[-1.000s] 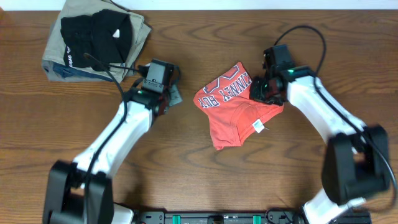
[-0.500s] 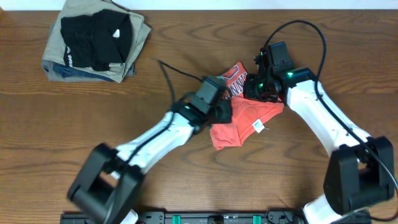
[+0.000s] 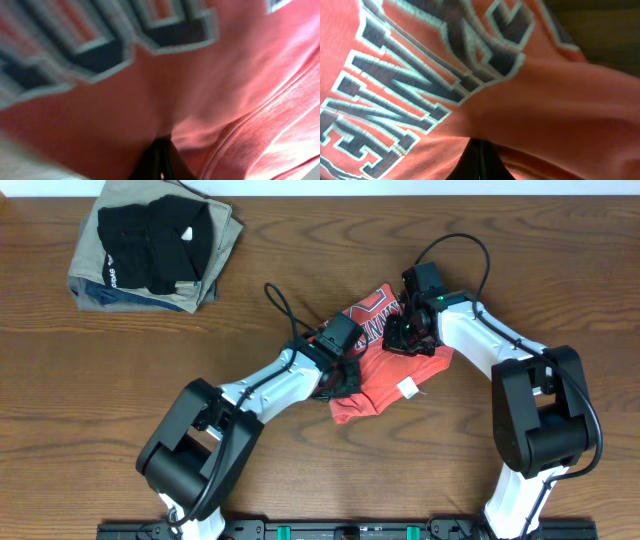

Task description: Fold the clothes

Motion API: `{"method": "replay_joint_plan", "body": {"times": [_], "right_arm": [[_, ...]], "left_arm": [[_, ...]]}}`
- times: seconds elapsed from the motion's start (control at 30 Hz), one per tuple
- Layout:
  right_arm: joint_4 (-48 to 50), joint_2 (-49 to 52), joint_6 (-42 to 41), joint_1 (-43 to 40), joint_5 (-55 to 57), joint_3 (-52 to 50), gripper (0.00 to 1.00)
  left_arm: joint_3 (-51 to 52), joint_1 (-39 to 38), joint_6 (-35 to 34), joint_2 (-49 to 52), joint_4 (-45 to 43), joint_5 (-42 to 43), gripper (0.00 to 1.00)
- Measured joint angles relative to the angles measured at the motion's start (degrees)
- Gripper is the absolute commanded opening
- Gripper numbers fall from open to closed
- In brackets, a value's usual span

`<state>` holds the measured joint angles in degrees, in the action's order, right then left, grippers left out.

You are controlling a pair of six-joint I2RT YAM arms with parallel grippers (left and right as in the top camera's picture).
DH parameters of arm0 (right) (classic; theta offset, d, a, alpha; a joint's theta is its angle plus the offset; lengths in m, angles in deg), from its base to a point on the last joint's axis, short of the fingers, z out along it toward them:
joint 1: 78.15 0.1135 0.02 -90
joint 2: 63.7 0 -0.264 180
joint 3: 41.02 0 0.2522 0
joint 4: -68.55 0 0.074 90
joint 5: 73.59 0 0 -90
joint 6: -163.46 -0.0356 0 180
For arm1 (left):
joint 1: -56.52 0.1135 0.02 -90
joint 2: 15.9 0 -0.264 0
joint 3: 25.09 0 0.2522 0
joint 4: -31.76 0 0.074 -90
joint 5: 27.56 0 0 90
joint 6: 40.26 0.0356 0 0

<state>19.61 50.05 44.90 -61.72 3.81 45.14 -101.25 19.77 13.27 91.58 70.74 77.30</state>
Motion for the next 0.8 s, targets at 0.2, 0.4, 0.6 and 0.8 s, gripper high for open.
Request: {"method": "replay_joint_plan", "body": {"times": [0.2,0.4,0.6,0.8], "right_arm": [[-4.1,-0.5,-2.0,-0.8,1.7,0.2,0.01],[-8.0,-5.3,-2.8,-1.9,4.8,-0.2,0.06],[-4.9,-13.1,-3.4,-1.8,5.0,-0.1,0.45],[4.2,-11.9,-2.7,-0.8,4.6,-0.2,0.41]], "left_arm": [[0.1,2.2,-0.2,-2.0,7.6,-0.6,0.06],[2.2,2.9,-0.2,-9.9,12.0,-5.5,0.06],[2.1,2.9,-0.1,-21.7,4.0,-11.6,0.09],[2.1,2.9,2.0,-21.6,-8.8,-17.6,0.09]]}}
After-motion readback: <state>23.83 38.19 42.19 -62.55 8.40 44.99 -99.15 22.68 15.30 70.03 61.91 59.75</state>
